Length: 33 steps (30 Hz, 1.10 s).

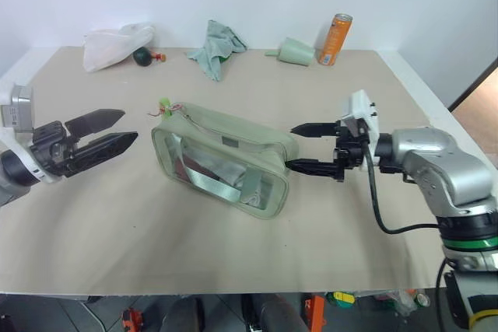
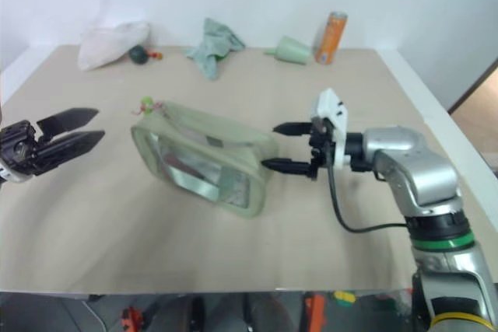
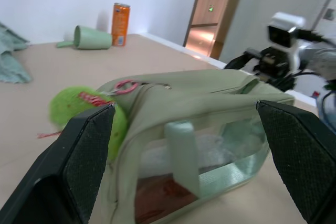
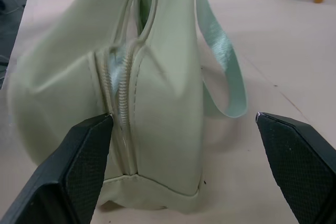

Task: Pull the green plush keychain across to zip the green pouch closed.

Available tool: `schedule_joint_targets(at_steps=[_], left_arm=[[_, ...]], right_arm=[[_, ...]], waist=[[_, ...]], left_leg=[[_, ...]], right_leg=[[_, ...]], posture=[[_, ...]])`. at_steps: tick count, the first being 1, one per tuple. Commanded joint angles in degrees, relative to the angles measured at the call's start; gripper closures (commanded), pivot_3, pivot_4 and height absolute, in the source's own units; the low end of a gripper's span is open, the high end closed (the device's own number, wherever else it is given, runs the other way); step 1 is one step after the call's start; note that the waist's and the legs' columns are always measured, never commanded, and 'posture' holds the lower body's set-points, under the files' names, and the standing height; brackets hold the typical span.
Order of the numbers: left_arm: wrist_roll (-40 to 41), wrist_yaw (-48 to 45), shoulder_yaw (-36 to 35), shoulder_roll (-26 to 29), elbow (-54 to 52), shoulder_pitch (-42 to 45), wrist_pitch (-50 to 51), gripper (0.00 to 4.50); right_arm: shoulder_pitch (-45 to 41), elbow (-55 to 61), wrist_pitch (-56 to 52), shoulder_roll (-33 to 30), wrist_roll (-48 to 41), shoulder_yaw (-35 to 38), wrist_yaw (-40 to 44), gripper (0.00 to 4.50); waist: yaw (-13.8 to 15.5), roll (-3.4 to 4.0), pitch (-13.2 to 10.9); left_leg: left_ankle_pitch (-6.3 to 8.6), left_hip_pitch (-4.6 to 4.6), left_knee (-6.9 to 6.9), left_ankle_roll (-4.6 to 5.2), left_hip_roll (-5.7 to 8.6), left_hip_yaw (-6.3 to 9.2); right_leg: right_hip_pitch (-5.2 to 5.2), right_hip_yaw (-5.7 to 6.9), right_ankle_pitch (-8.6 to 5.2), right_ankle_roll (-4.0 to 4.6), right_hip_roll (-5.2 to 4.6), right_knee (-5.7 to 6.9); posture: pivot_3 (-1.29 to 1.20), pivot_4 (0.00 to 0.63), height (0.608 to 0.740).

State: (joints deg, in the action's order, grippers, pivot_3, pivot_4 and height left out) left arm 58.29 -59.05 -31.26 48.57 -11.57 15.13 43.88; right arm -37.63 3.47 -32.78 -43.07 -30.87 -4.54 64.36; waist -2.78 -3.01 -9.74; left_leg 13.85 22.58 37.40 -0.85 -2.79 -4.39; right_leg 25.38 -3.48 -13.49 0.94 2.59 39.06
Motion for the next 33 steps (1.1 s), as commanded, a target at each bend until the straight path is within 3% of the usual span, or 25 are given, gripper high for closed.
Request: schedule_joint_targets(at_steps=[1,8,13,22,33], left_arm=[[1.9,0.8,-1.3,-0.2,-2.5,-0.5,-0.3,0.00],[2.7,2.9,-2.0,-1.2,-3.6,-2.3,-1.1,0.00],[2.9,3.9,-2.3,-1.7,-3.0,-2.9,-1.4,0.00],[3.2,6.4,-2.6,-3.3,3.7,-1.0,-1.2,0.00],[3.2,6.9,-2.1,-2.9,6.6,0.9,-0.4,0.00]], right_arm=[[-3.4,-4.0,3.9,2.5,2.8,-0.9,1.0,0.53],[-3.4,-8.5,7.8,4.0,3.9,-0.7,5.9,3.01],[-3.7,-9.0,8.1,2.8,3.6,0.5,8.7,4.49],[-8.7,-15.0,17.1,-1.6,5.9,2.6,16.0,4.49],[-14.8,-19.1,21.7,-1.3,6.4,0.6,26.5,4.49]], waist=[[0.0,0.01,0.0],[0.1,0.00,0.0],[0.1,0.00,0.0],[0.2,0.03,0.0],[0.1,0.05,0.0]], left_leg=[[0.00,-0.02,0.00,0.00,-0.01,0.01],[0.01,0.02,0.01,0.01,0.01,0.01],[0.00,0.01,0.04,0.01,0.01,0.03],[0.00,0.01,0.05,0.01,0.02,0.02],[0.01,0.01,0.03,0.01,-0.04,0.03]], right_leg=[[-0.01,0.01,0.00,0.00,0.01,0.00],[-0.01,0.01,0.00,0.02,-0.03,0.01],[-0.01,0.03,0.00,0.02,-0.02,0.03],[-0.01,0.04,0.00,0.03,-0.02,0.03],[0.00,0.08,0.02,0.10,0.02,0.03]], posture=[[0.00,0.150,0.740],[0.00,0.150,0.740],[0.00,0.150,0.740],[0.00,0.150,0.740],[0.00,0.150,0.740]])
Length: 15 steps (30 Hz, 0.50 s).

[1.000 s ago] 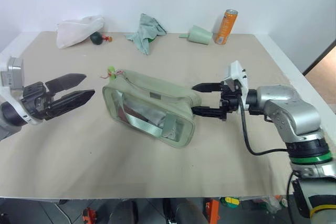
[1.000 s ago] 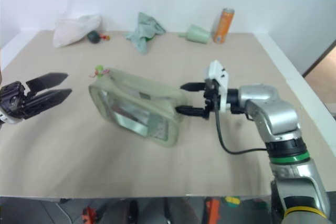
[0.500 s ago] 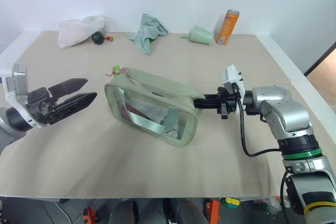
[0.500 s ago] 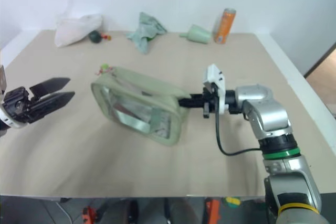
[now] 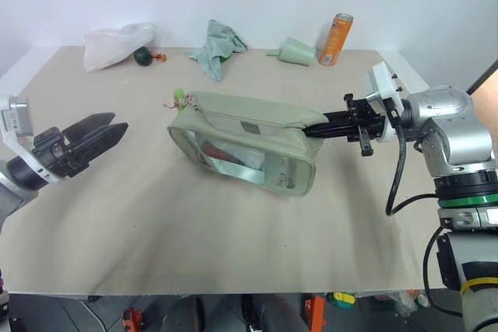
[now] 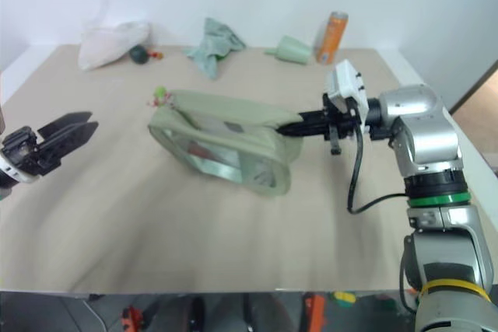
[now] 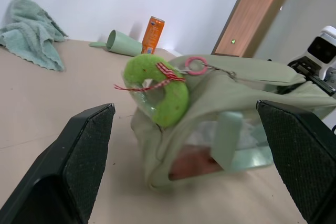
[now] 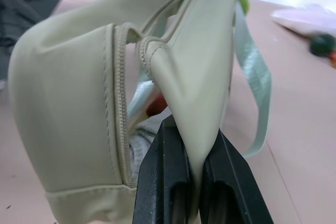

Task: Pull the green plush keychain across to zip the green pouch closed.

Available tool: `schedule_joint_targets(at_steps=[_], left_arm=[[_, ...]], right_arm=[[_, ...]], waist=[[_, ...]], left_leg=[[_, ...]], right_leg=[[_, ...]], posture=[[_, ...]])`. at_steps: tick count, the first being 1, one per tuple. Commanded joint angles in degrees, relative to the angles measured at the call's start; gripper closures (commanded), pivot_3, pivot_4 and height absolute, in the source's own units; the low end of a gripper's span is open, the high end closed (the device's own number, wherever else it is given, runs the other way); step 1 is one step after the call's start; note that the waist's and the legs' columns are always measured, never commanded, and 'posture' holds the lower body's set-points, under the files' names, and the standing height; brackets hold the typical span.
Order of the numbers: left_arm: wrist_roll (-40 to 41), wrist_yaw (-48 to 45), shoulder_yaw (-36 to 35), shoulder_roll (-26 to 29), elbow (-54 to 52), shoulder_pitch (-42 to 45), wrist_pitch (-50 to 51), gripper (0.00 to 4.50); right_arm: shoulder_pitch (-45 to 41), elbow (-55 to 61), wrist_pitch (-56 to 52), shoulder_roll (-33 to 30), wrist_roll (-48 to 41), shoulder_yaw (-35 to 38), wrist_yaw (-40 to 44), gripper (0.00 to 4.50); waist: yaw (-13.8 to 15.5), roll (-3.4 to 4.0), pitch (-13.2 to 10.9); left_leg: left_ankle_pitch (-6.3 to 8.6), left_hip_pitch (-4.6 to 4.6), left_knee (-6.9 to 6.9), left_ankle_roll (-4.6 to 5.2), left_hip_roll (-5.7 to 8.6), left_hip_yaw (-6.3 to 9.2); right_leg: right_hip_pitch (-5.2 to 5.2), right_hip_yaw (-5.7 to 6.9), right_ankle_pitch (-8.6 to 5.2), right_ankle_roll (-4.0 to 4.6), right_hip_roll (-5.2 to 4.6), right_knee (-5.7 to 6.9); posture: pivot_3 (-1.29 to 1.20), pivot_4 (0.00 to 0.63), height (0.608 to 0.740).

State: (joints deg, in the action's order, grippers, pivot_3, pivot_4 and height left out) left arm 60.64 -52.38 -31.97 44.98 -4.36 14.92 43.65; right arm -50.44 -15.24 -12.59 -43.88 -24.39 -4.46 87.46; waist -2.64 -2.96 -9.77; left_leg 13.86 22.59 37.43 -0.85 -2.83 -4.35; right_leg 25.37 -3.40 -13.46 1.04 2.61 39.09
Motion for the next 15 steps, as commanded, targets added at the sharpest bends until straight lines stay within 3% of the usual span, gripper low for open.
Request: schedule_joint_targets(at_steps=[1,6,15], left_arm=[[1.0,0.3,-1.4,0.6,-0.9,1.1,-0.2,0.00],[1.5,0.7,-2.1,0.9,-1.4,0.6,0.2,0.00],[1.9,0.9,-1.8,2.2,0.1,3.0,0.9,0.00]], right_arm=[[-1.9,-0.8,1.9,-0.3,0.4,0.1,3.4,4.49],[-2.3,2.5,-3.9,4.0,-5.4,2.8,0.3,4.49],[-1.0,5.8,-4.7,6.7,-5.7,1.1,1.3,4.49]], waist=[[0.0,0.00,0.0],[-0.2,0.00,0.0],[0.0,0.02,0.0]], left_leg=[[0.00,0.01,0.01,0.00,0.01,-0.01],[0.00,-0.01,0.04,0.00,0.01,-0.05],[-0.02,-0.01,0.08,-0.04,-0.03,0.01]], right_leg=[[0.00,-0.01,0.00,0.01,-0.02,0.00],[0.00,-0.04,0.05,0.07,-0.03,0.01],[-0.01,0.04,0.08,0.12,0.00,0.07]], posture=[[0.00,0.150,0.740],[0.00,0.150,0.740],[0.00,0.150,0.740]])
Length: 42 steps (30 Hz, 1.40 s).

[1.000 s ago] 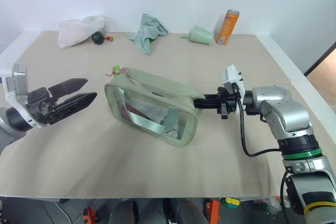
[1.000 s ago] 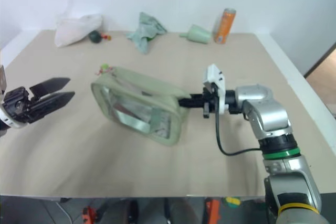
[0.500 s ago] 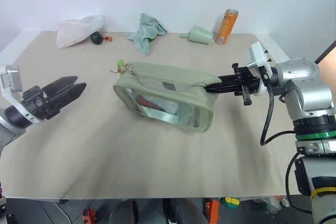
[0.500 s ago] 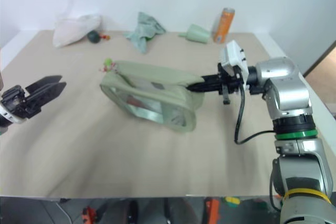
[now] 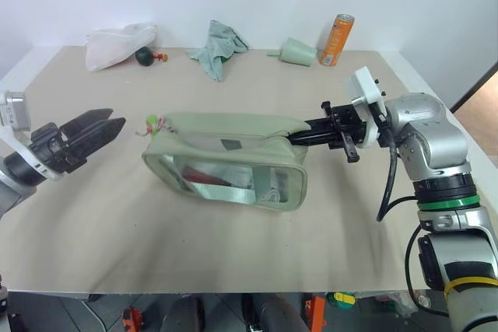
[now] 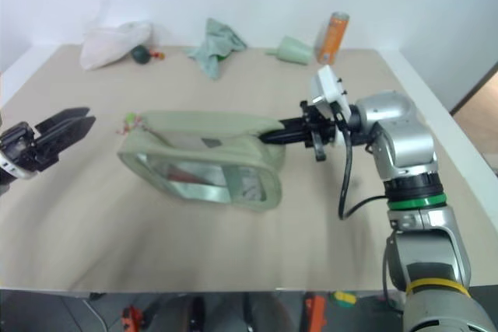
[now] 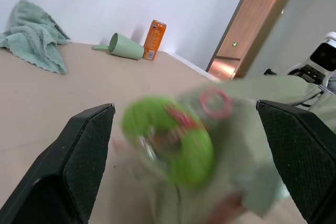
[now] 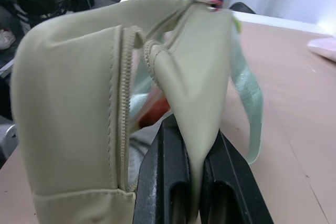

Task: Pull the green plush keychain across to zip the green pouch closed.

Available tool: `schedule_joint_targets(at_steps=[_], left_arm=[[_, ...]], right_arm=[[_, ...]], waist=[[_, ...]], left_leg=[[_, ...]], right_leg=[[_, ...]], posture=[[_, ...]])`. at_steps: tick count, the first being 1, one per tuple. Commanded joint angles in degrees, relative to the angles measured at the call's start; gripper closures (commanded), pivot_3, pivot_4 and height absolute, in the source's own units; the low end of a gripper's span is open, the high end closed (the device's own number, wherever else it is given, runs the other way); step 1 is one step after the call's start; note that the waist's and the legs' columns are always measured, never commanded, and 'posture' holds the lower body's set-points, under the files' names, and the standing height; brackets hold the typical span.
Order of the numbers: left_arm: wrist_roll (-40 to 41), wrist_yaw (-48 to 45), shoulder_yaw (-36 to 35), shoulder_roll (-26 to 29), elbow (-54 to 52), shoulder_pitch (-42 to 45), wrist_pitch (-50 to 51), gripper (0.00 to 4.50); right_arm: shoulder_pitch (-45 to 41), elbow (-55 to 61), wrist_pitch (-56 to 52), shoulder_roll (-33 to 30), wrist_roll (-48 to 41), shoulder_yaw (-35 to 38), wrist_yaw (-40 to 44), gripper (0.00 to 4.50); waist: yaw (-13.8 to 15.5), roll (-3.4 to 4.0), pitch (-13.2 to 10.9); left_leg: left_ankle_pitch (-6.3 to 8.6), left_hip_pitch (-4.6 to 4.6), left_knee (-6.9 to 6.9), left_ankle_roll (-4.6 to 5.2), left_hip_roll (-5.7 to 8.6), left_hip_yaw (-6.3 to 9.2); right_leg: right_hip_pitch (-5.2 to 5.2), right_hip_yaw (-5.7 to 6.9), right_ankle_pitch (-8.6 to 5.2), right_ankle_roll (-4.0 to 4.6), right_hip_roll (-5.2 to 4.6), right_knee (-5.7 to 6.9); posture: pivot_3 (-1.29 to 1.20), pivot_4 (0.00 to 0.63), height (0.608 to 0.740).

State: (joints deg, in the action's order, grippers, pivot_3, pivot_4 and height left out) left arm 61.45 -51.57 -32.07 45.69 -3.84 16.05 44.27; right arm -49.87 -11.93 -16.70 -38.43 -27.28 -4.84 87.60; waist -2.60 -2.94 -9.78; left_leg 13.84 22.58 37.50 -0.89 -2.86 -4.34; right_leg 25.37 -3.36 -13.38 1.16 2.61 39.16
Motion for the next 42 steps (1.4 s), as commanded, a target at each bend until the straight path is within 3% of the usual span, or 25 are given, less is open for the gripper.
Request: schedule_joint_targets(at_steps=[1,5,8,9,13,24,33,38,42], left_arm=[[1.1,0.1,-1.6,1.6,-0.6,1.8,0.4,0.00],[1.3,-0.1,-2.1,2.4,-0.4,1.9,0.9,0.00],[1.4,-0.1,-2.0,2.8,-0.2,2.7,1.3,0.00],[1.4,-0.1,-1.9,2.9,-0.3,2.9,1.4,0.00],[1.3,0.0,-1.6,3.1,0.1,3.7,1.6,0.00],[1.1,0.1,-0.2,1.7,0.4,4.4,1.6,0.00],[0.6,0.0,0.9,0.7,1.3,6.0,1.3,0.00],[0.7,0.2,0.6,0.7,1.4,6.2,1.6,0.00],[1.0,0.4,0.3,0.8,1.2,6.1,1.6,0.00]], right_arm=[[-1.3,2.6,-0.6,1.2,-2.7,1.2,1.6,4.49],[2.2,2.4,3.4,1.0,1.3,-2.0,3.6,4.49],[1.5,-3.1,10.7,1.6,8.6,-4.7,0.0,4.49],[1.0,-5.0,12.6,1.2,11.1,-5.7,-1.0,4.15],[-1.3,-9.3,17.2,0.3,15.8,-6.3,-3.7,4.15],[-3.4,-1.5,4.6,-2.6,6.2,1.9,-4.6,4.15],[1.9,6.0,-7.7,-3.5,4.8,0.3,-7.6,3.94],[4.1,5.5,5.2,0.7,6.8,1.4,-8.5,3.94],[4.1,3.5,8.1,0.8,8.4,-0.1,-7.1,2.68]], waist=[[0.0,0.00,0.0],[-0.1,0.00,0.0],[0.0,-0.03,0.0],[0.0,-0.03,0.0],[-0.3,0.00,0.0],[-0.1,0.03,0.0],[-0.1,0.03,0.0],[-0.2,0.02,0.0],[-0.1,0.03,0.0]], left_leg=[[0.00,0.01,0.02,0.00,0.00,-0.03],[0.00,0.00,0.03,0.00,0.02,-0.05],[0.00,0.01,0.01,0.00,0.01,0.00],[0.00,0.00,0.01,0.00,0.00,0.02],[-0.02,-0.12,0.03,-0.03,-0.07,-0.13],[-0.22,-0.09,-0.01,-0.18,-0.19,-0.07],[-0.14,-0.04,-0.01,-0.13,-0.11,-0.07],[-0.16,-0.09,0.00,-0.16,-0.15,-0.06],[-0.16,-0.09,-0.01,-0.16,-0.20,-0.07]], right_leg=[[0.00,-0.01,0.00,0.00,-0.01,0.00],[0.00,-0.03,0.01,0.00,-0.04,0.00],[0.01,0.00,0.01,0.00,-0.01,0.00],[0.00,0.02,0.00,0.01,-0.01,0.00],[-0.02,-0.01,0.13,0.14,0.03,0.01],[0.04,0.04,0.25,0.34,0.17,0.09],[0.04,0.03,0.18,0.30,0.08,0.03],[0.02,0.04,0.21,0.30,0.15,0.06],[0.03,0.03,0.21,0.29,0.21,0.06]], posture=[[0.00,0.150,0.740],[0.00,0.150,0.740],[0.00,0.150,0.740],[0.00,0.150,0.740],[0.00,0.150,0.740],[0.00,0.150,0.740],[0.00,0.150,0.740],[0.00,0.150,0.740],[0.00,0.150,0.740]])
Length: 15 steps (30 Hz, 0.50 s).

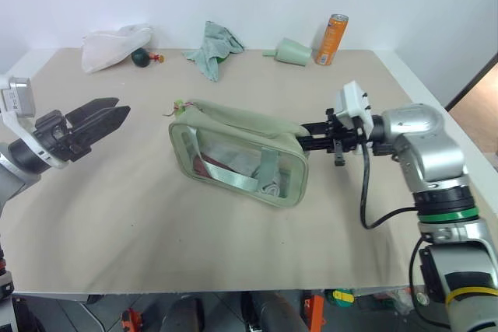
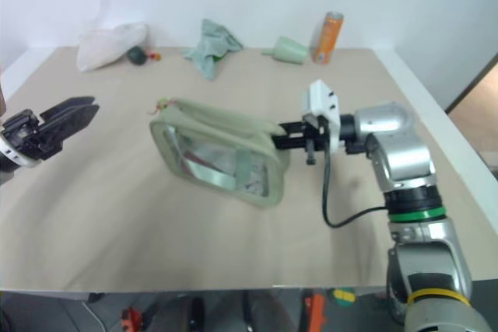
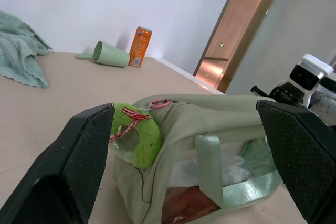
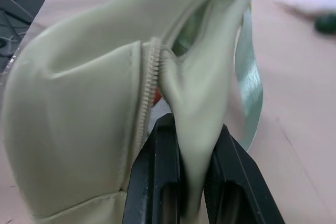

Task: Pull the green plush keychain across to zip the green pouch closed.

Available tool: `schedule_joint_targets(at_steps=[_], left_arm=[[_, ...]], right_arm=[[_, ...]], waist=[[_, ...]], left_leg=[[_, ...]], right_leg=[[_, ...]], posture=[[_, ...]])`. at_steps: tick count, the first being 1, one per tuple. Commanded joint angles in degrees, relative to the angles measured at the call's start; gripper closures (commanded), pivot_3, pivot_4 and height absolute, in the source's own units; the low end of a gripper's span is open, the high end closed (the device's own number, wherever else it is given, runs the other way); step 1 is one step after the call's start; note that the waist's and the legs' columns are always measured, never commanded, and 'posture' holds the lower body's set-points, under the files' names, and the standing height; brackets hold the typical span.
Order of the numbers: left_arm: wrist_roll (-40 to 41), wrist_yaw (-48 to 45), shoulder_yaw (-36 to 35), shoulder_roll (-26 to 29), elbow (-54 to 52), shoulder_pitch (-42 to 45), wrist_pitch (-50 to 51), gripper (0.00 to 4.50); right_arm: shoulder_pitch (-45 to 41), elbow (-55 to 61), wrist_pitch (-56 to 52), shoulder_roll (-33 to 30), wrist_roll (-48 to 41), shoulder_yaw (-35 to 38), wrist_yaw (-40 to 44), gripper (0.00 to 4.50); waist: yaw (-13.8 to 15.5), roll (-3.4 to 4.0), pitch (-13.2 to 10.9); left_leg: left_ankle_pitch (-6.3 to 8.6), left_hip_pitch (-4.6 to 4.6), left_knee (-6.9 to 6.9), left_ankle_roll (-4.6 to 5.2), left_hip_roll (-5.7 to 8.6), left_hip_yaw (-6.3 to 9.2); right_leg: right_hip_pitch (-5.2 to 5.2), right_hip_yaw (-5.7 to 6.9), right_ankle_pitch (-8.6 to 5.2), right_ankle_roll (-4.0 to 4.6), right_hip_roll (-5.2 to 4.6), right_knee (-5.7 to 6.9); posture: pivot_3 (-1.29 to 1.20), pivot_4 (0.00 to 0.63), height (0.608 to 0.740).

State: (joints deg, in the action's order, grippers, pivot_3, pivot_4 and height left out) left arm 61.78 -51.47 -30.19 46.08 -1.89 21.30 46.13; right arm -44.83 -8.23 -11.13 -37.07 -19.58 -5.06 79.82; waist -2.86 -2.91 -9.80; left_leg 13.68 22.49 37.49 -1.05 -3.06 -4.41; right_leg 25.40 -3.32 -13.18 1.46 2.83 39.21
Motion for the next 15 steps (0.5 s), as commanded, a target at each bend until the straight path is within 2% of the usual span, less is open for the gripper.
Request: schedule_joint_targets(at_steps=[1,4,8,15], left_arm=[[0.7,0.3,-1.6,0.4,-0.8,0.7,-0.3,0.00],[0.9,0.4,-1.9,0.4,-0.9,0.5,-0.3,0.00],[1.0,0.6,-1.9,0.2,-1.1,0.4,-0.4,0.00],[1.3,0.7,-2.1,0.1,-1.6,-0.3,-0.5,0.00]], right_arm=[[-1.1,-0.8,3.3,-0.5,1.0,0.1,0.7,2.50],[-1.8,-2.9,3.9,-0.2,0.8,0.6,1.1,1.31],[-3.4,-5.0,2.4,-0.7,0.1,2.0,0.6,0.09],[-9.6,-8.8,-3.4,-6.3,-4.9,8.7,1.6,0.09]], waist=[[0.1,0.00,0.0],[0.1,0.00,0.0],[0.1,0.00,0.0],[0.2,0.02,0.0]], left_leg=[[0.00,0.01,0.00,0.00,0.01,0.02],[0.00,0.02,0.00,0.00,0.06,-0.01],[0.00,0.02,0.01,0.00,0.08,-0.01],[0.00,0.04,0.00,0.00,0.11,0.00]], right_leg=[[-0.01,0.01,0.00,0.00,-0.01,0.00],[-0.01,-0.03,0.00,0.00,-0.07,0.00],[-0.01,-0.03,0.00,0.00,-0.09,0.00],[0.00,-0.03,0.00,0.01,-0.11,-0.01]], posture=[[0.00,0.150,0.740],[0.00,0.150,0.740],[0.00,0.150,0.740],[0.00,0.150,0.740]])
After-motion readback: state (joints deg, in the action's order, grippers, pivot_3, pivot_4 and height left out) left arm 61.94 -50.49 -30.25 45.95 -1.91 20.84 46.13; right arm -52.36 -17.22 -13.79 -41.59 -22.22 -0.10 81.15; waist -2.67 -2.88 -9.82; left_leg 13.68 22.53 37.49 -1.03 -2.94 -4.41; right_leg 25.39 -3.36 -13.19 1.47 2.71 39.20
